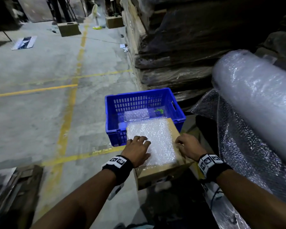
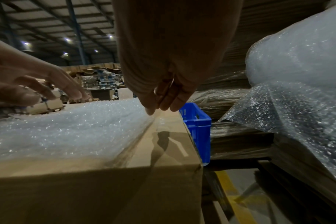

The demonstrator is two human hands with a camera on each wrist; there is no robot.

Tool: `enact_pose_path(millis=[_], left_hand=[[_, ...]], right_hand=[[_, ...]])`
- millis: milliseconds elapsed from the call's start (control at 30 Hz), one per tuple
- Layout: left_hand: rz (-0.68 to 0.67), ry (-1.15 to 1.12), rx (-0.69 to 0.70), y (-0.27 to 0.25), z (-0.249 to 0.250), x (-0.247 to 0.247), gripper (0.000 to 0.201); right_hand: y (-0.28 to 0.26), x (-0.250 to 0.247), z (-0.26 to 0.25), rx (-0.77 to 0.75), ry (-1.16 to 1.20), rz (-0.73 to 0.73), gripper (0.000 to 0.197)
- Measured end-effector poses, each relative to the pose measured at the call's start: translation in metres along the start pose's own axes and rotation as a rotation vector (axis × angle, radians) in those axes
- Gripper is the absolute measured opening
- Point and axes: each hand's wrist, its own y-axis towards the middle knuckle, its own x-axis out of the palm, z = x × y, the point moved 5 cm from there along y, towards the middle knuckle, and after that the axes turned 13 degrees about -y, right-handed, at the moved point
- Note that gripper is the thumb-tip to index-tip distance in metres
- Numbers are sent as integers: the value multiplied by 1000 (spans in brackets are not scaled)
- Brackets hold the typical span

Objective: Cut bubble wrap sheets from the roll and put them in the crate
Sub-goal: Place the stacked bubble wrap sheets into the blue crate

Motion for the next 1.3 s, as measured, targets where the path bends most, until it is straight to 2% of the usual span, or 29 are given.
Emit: enact_pose_path(millis=[100,167,267,367,633,700,767,833,900,1067,1200,1300], left_hand=[[14,-15,-46,4,3,3,56],[19,-25,-65,6,3,3,57],[26,-25,-84,7,5,6,56],[45,-33,-103,8,6,8,56],[159,27,-211,18,5,1,60],[184,26,-260,20,0,-2,54],[233,33,-274,19,-5,-7,39],[310,35,-256,14,-8,-15,22],[381,30,-231,9,-13,-22,16],[530,58,-77,-8,-17,-31,25],[518,72,-19,-23,-14,-24,26],[481,74,-7,-32,-15,-16,28]], right_hand=[[5,6,1,-58,-11,21,38],[10,11,1,-89,-24,42,42],[15,14,2,-117,-31,52,23],[18,11,3,-153,7,131,10],[22,-32,-7,-227,159,307,6],[23,-45,-11,-217,194,339,4],[23,-55,-12,-198,247,350,4],[23,-61,-10,-172,283,356,4],[20,-61,-9,-164,302,346,3],[6,-49,-8,-210,274,319,2],[-9,-36,-8,-241,280,312,4],[-20,-26,-10,-251,269,296,17]])
